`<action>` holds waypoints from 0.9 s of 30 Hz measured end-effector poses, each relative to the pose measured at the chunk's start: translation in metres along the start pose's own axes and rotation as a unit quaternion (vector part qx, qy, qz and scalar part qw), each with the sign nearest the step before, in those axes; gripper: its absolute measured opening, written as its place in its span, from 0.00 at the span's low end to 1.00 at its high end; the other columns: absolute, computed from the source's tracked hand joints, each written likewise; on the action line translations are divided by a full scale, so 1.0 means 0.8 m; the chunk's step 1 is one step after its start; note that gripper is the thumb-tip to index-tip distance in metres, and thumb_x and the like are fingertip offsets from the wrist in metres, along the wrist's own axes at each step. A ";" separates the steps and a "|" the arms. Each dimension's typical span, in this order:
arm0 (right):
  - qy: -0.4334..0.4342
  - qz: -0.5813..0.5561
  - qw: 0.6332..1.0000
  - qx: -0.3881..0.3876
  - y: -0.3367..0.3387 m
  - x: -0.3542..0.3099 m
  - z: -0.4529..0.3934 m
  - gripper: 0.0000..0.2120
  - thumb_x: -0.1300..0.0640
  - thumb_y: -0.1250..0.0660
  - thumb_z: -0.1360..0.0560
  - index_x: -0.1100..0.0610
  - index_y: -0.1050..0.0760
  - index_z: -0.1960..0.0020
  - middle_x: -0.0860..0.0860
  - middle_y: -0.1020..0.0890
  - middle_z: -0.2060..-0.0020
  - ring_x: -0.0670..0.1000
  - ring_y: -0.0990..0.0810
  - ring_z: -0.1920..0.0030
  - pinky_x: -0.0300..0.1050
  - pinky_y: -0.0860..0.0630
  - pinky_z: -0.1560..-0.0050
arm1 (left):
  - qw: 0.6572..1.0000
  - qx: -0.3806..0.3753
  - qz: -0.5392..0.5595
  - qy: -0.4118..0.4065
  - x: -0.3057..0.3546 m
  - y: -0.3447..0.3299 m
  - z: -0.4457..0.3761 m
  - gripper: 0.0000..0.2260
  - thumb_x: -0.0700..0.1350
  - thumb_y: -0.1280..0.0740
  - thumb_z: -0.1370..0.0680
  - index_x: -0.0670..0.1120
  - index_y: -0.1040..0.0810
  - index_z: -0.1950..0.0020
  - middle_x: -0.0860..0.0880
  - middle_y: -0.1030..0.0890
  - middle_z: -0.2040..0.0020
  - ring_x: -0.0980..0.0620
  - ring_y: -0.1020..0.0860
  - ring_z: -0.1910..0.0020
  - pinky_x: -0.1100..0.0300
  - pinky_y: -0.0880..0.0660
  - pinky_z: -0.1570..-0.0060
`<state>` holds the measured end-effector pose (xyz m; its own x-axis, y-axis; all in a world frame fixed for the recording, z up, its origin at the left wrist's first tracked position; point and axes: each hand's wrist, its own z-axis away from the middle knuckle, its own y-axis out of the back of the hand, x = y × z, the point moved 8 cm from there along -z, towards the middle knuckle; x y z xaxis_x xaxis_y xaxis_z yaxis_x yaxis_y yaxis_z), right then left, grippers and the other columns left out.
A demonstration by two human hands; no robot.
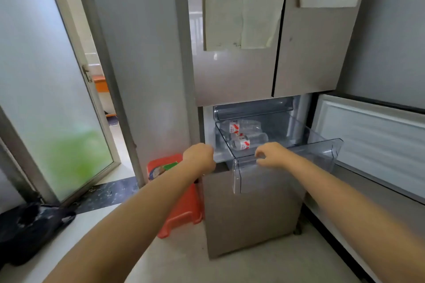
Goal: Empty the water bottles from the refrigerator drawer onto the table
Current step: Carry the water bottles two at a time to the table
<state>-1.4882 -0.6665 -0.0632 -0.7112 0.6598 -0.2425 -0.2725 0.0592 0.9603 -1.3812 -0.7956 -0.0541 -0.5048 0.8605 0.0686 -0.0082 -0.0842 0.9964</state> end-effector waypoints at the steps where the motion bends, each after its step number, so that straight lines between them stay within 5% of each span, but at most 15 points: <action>1: -0.009 -0.004 1.000 -0.001 0.004 0.013 -0.020 0.17 0.59 0.41 0.23 0.60 0.26 0.36 0.56 0.23 0.36 0.55 0.25 0.37 0.46 0.29 0.37 | 1.000 -0.007 0.003 -0.005 0.006 -0.002 -0.029 0.13 0.42 0.39 0.22 0.41 0.24 0.40 0.42 0.22 0.41 0.42 0.23 0.42 0.52 0.25 0.45; 9: -0.066 -0.011 0.998 -0.014 0.020 0.124 -0.155 0.16 0.58 0.40 0.23 0.63 0.26 0.38 0.58 0.22 0.38 0.56 0.24 0.39 0.48 0.28 0.38 | 0.997 -0.062 0.035 -0.037 0.056 -0.064 -0.210 0.14 0.43 0.39 0.21 0.41 0.27 0.37 0.41 0.25 0.38 0.44 0.25 0.39 0.55 0.27 0.46; 12: -0.080 -0.008 0.996 -0.024 0.015 0.160 -0.203 0.17 0.57 0.40 0.22 0.63 0.27 0.36 0.59 0.24 0.38 0.57 0.26 0.38 0.48 0.28 0.38 | 0.997 -0.047 0.064 -0.011 0.064 -0.082 -0.252 0.19 0.44 0.38 0.21 0.42 0.33 0.31 0.41 0.31 0.34 0.42 0.30 0.35 0.51 0.28 0.39; 20: -0.026 -0.015 1.000 -0.004 -0.019 0.185 -0.386 0.22 0.53 0.37 0.24 0.60 0.31 0.33 0.60 0.29 0.33 0.59 0.29 0.35 0.51 0.29 0.36 | 0.987 -0.018 0.127 0.094 0.059 -0.129 -0.337 0.17 0.43 0.41 0.21 0.37 0.33 0.34 0.39 0.32 0.35 0.40 0.33 0.35 0.51 0.31 0.38; 23: -0.070 -0.007 0.997 0.039 -0.041 0.205 -0.437 0.33 0.46 0.37 0.25 0.58 0.43 0.26 0.61 0.40 0.27 0.61 0.38 0.28 0.55 0.36 0.30 | 0.987 -0.013 0.101 0.125 0.051 -0.144 -0.358 0.16 0.38 0.40 0.22 0.36 0.32 0.35 0.38 0.32 0.35 0.39 0.34 0.35 0.51 0.33 0.37; 27: -0.052 0.041 0.998 0.000 -0.063 0.217 -0.487 0.41 0.46 0.38 0.24 0.59 0.59 0.23 0.59 0.56 0.23 0.60 0.57 0.23 0.57 0.52 0.24 | 0.984 0.021 0.088 0.151 0.047 -0.156 -0.361 0.20 0.31 0.39 0.25 0.34 0.32 0.33 0.35 0.32 0.34 0.37 0.35 0.34 0.48 0.32 0.38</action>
<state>-1.8505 -0.8464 -0.2075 -0.6599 0.7369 -0.1466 -0.2159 0.0009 0.9764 -1.6484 -0.8975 -0.1900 -0.7295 0.6448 0.2282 0.1348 -0.1916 0.9722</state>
